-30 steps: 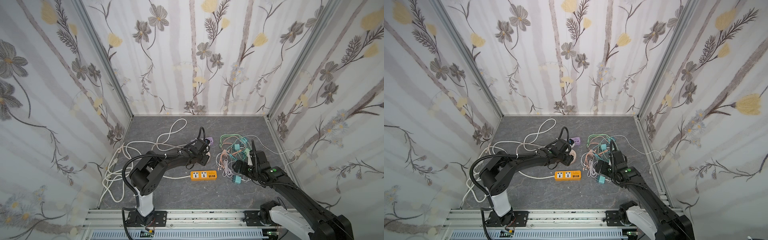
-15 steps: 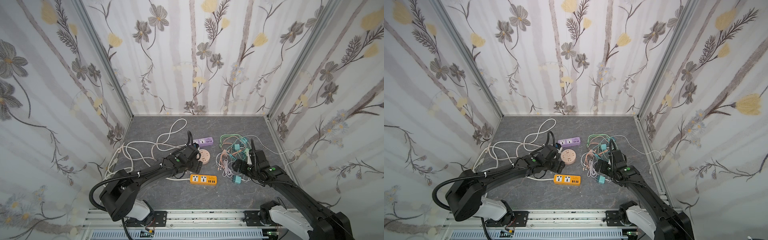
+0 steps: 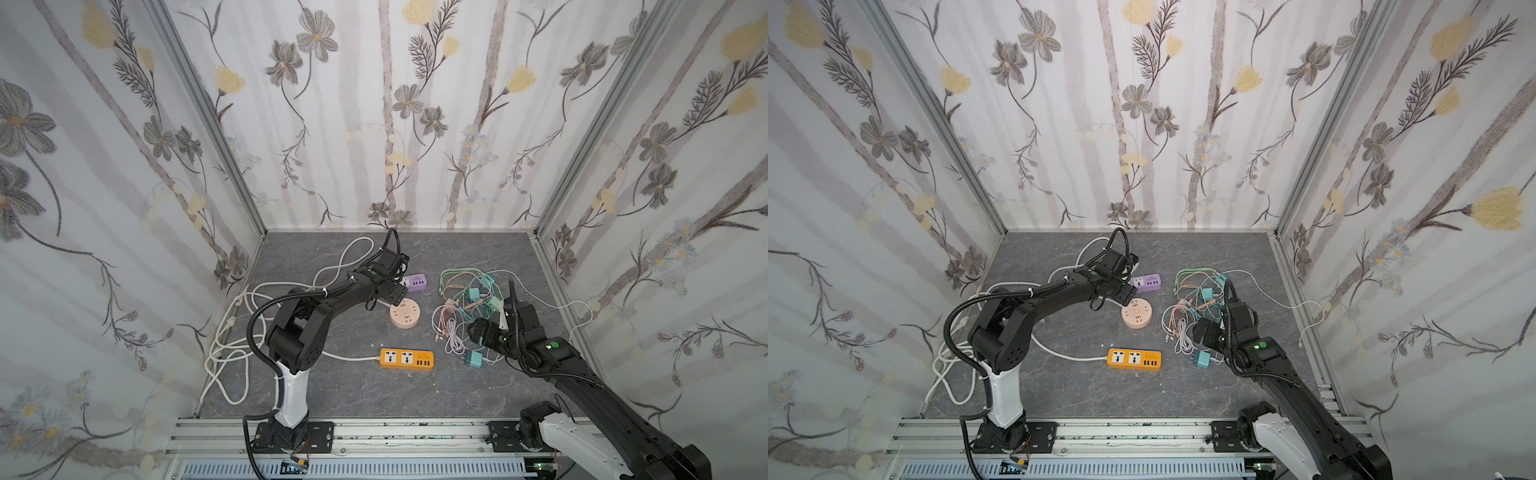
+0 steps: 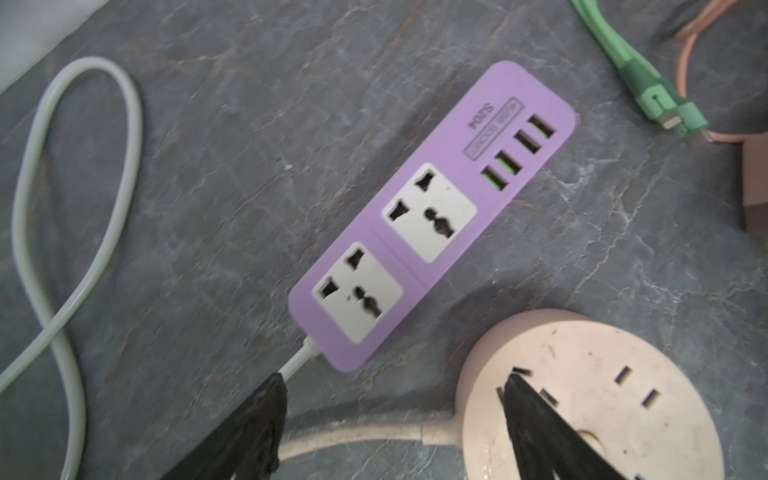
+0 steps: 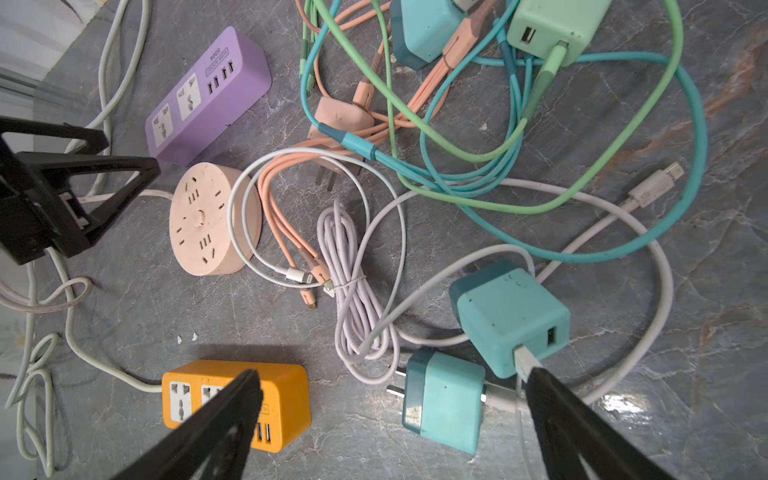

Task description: Insert the plug

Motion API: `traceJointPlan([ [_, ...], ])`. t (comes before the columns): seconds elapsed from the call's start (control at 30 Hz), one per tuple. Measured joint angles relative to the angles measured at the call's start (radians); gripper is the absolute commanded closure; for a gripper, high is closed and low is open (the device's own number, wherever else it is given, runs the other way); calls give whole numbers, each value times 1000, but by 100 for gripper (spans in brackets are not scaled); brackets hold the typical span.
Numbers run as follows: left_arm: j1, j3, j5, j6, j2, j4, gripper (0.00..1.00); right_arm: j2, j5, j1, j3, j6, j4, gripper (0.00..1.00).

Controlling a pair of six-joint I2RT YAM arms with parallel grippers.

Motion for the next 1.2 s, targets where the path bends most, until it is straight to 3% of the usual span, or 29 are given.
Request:
traceJointPlan([
  [0.2, 81, 153, 124, 200, 110, -84, 16, -30, 8, 0, -2, -1, -14, 1],
  [0.47, 85, 202, 232, 379, 164, -118, 17, -37, 16, 0, -7, -13, -15, 1],
  [0.83, 84, 395, 273, 475, 311, -180, 24, -44, 19, -10, -35, 8, -18, 1],
  [0.93, 84, 440, 294, 492, 345, -202, 29, -51, 25, -24, -45, 22, -18, 1],
  [1.07, 78, 475, 311, 518, 372, -220, 39, -61, 24, -68, -57, 43, -26, 1],
  [1.2, 68, 467, 332, 550, 375, -229, 41, -58, -20, -137, -60, 52, -36, 1],
])
